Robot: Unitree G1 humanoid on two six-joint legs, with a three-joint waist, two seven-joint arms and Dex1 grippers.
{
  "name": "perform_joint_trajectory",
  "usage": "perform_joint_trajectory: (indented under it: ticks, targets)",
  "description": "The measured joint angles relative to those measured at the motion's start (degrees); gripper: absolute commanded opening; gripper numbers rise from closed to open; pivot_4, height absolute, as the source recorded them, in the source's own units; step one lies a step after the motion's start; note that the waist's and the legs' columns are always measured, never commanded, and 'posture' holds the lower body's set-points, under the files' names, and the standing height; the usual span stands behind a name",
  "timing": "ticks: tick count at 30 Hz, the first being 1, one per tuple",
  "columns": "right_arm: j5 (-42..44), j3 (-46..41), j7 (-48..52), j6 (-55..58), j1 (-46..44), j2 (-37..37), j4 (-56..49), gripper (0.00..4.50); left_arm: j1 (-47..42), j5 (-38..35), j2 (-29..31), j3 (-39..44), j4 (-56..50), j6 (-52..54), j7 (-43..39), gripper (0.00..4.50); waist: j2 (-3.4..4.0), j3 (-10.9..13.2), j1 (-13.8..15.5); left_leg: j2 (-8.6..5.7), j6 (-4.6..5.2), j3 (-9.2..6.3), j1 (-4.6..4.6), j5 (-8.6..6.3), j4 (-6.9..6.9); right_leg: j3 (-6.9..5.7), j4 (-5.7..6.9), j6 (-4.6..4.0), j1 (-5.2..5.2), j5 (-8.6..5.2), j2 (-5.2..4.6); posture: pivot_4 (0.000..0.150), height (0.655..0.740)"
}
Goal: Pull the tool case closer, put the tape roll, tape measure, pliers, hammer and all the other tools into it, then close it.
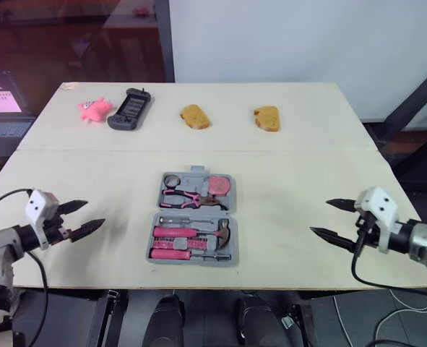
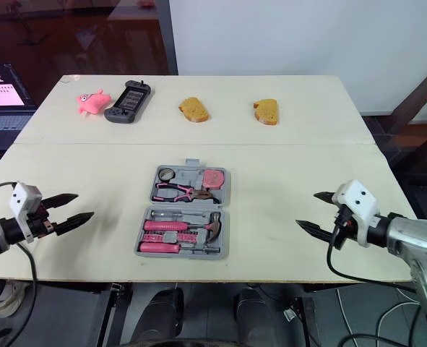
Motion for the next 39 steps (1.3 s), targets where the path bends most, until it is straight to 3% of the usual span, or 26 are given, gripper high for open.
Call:
perform_joint_trajectory:
  ticks: [5,8,14,28,39]
  targets:
    - [-3.33,8.54,2.09,-1.3,-9.78,0.64,8.02,4.5,-8.24,4.47,-1.6,-5.25,4.11,0.12,-0.22,4.49,0.0,0.0,-0.16,0.0,0.0,-0.01,-0.01,0.0,0.01,0.0,0.01,0.02,-0.03,0.01,0.02,0.15,0.74]
    - [-5.3,12.15,2.84,-2.6,-14.94,2.09,12.89,3.26,-12.29,6.06,-2.13,-7.05,5.8,-1.31,-0.81,3.28,0.0,0.0,-0.28,0.0,0.0,-0.01,-0.02,0.0,0.0,0.0,0.02,0.02,-0.04,0.01,0.02,0.15,0.74]
    - [-9.28,18.96,5.2,-5.98,-22.47,5.91,21.74,0.25,-13.28,11.83,-2.73,-12.97,6.66,-5.8,-1.43,0.12,0.06,0.0,-0.77,0.0,0.0,-0.01,-0.01,0.0,-0.02,-0.01,0.05,0.02,-0.05,0.02,0.03,0.15,0.74]
    - [-18.87,29.72,6.55,-16.87,-36.9,21.02,43.15,0.12,-12.02,15.76,-8.15,-16.3,3.07,-7.74,1.47,0.05,0.07,0.01,-1.63,0.0,-0.01,-0.03,-0.01,0.01,-0.02,-0.03,0.11,0.02,-0.05,0.03,0.02,0.15,0.74]
    - [-20.4,31.75,7.57,-17.98,-38.29,27.7,45.75,0.12,-9.29,15.74,-9.93,-17.46,-0.98,-6.07,2.12,0.05,0.08,0.01,-1.56,-0.01,-0.01,-0.05,0.01,0.01,-0.02,-0.03,0.16,0.02,-0.04,0.03,0.02,0.15,0.74]
